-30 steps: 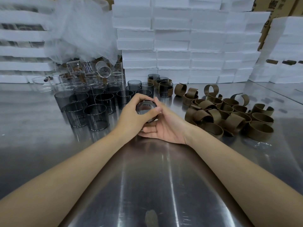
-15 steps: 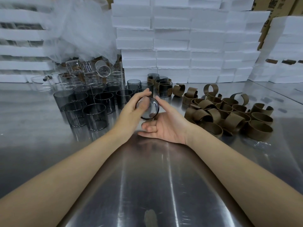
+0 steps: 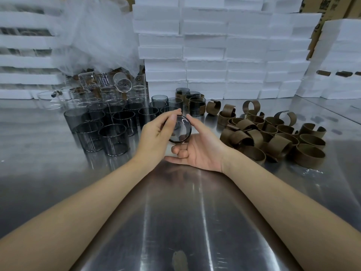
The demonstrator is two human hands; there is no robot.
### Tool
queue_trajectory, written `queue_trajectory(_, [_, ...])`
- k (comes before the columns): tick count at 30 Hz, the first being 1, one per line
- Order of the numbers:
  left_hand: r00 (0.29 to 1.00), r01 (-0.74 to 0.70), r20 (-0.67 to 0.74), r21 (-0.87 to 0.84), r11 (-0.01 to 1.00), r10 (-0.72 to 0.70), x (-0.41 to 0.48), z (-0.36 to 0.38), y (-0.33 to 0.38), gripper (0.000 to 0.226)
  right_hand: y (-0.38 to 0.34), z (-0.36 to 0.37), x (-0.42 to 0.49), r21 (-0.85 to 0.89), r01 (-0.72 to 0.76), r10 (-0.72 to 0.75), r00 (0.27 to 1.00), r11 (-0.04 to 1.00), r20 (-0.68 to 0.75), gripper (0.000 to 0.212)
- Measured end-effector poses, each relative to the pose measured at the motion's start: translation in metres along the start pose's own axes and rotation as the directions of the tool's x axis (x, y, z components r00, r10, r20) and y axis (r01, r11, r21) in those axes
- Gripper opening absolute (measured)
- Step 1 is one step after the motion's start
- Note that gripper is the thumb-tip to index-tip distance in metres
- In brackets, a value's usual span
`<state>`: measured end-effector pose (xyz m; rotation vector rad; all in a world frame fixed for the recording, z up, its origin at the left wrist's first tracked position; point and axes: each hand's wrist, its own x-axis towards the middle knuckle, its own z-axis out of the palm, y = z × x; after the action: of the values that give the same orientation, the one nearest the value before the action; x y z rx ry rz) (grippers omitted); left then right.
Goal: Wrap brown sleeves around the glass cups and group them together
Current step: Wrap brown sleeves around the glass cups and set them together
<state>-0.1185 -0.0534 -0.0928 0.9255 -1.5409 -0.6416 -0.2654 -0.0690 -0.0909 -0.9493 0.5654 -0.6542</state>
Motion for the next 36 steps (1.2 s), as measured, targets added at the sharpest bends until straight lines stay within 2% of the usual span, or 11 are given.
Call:
queue_trajectory(4, [0.997,-0.01,-0.072,-0.018,1.0,0.008,-0.002,0.001,0.002,0.029,0.003,0.002,0.001,-0.036,0.026,-0.025,0.999,0.999,0.023,0.069])
queue_trajectory(8, [0.99,-0.089,-0.114,-0.014,0.996,0.087,-0.001,-0.001,0.001,0.028,0.006,0.004,0.001,-0.111,0.088,-0.09,0.996,0.99,-0.012,0.022])
queue_trajectory(11, [0.964,-0.244,-0.085,0.093,0.965,0.251,-0.002,-0.001,0.002,0.048,0.007,0.006,0.005,-0.239,0.228,-0.264,0.955,0.944,-0.133,0.009])
queue_trajectory(14, [0.895,-0.445,0.095,0.255,0.858,0.436,-0.008,0.006,0.004,0.051,0.009,0.005,0.007,-0.636,0.303,-0.554,0.797,0.71,-0.239,0.024])
queue_trajectory(16, [0.843,-0.538,0.213,0.343,0.77,0.494,-0.012,0.013,0.007,0.045,0.013,0.005,0.005,-0.862,0.182,-0.638,0.746,0.474,-0.193,0.028])
queue_trajectory(19, [0.82,-0.565,0.269,0.515,0.644,0.505,-0.015,0.02,0.013,0.04,0.017,0.003,0.006,-0.98,0.05,-0.713,0.693,0.194,-0.106,0.031])
queue_trajectory(20, [0.848,-0.522,0.249,0.548,0.654,0.468,-0.015,0.02,0.014,0.041,0.016,0.005,0.006,-0.989,0.045,-0.744,0.664,0.139,-0.074,0.033])
queue_trajectory(23, [0.962,-0.259,0.053,0.482,0.837,0.267,-0.016,0.015,0.016,0.045,0.016,0.01,0.004,-0.976,0.13,-0.74,0.671,0.177,-0.045,0.03])
queue_trajectory(27, [0.97,0.219,-0.122,0.07,0.973,-0.209,-0.005,0.004,0.019,0.042,0.021,0.013,0.003,-0.976,0.182,-0.676,0.734,0.115,0.057,0.047])
queue_trajectory(32, [0.81,0.566,0.09,-0.38,0.731,-0.58,0.009,-0.006,0.022,0.051,0.019,0.014,0.0,-0.921,0.285,-0.648,0.76,0.266,0.048,0.055])
queue_trajectory(36, [0.692,0.709,0.328,-0.476,0.52,-0.643,0.006,-0.01,0.018,0.064,0.019,0.015,-0.003,-0.918,0.295,-0.647,0.76,0.266,0.057,0.054])
